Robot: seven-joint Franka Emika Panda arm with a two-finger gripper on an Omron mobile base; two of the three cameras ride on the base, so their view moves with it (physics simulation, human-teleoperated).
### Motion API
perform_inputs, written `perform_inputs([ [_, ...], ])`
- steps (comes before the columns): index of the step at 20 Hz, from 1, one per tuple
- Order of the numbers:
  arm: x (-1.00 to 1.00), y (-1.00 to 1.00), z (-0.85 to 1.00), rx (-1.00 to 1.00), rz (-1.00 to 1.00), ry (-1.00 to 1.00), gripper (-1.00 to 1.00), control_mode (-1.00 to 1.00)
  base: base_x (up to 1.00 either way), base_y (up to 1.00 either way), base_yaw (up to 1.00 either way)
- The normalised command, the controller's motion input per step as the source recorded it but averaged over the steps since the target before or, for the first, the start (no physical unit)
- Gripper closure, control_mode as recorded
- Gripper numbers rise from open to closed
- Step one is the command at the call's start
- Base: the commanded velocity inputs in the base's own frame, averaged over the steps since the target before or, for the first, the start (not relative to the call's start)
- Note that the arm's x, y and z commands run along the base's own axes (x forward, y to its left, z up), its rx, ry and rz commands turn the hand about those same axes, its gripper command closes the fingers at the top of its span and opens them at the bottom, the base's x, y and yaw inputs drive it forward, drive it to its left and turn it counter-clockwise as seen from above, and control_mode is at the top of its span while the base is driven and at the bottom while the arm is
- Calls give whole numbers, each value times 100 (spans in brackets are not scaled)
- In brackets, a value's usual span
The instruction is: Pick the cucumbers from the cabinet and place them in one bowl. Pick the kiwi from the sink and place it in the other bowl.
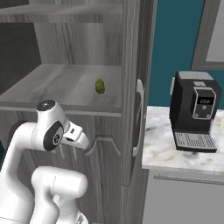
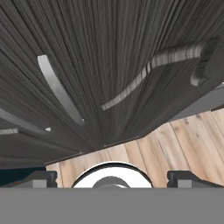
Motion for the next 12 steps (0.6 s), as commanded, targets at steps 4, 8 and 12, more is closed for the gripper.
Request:
perform_inputs([
  [4,0,0,0,0,0,0,-100,100,8,0,1],
  [8,0,0,0,0,0,0,-100,100,-1,0,0],
  [12,1,0,57,-3,0,-9,-100,-100,0,0,0],
])
